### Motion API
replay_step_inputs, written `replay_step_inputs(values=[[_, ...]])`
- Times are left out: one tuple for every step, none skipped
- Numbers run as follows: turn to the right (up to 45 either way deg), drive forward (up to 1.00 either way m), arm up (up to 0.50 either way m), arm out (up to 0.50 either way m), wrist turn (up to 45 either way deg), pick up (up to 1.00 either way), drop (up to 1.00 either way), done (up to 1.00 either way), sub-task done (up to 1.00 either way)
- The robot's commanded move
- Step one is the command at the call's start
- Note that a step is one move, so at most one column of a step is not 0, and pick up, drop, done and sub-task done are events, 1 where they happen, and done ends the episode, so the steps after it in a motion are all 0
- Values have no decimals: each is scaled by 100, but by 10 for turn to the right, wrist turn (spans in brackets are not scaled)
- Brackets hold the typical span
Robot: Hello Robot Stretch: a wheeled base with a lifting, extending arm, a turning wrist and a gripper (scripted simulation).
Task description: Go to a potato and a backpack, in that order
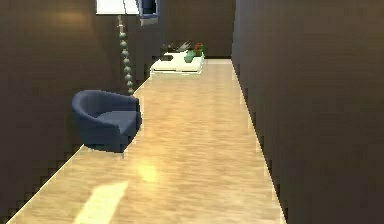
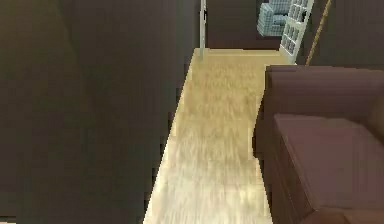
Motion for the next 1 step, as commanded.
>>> replay_step_inputs(values=[[0, 100, 0, 0, 0, 0, 0, 0, 0]])
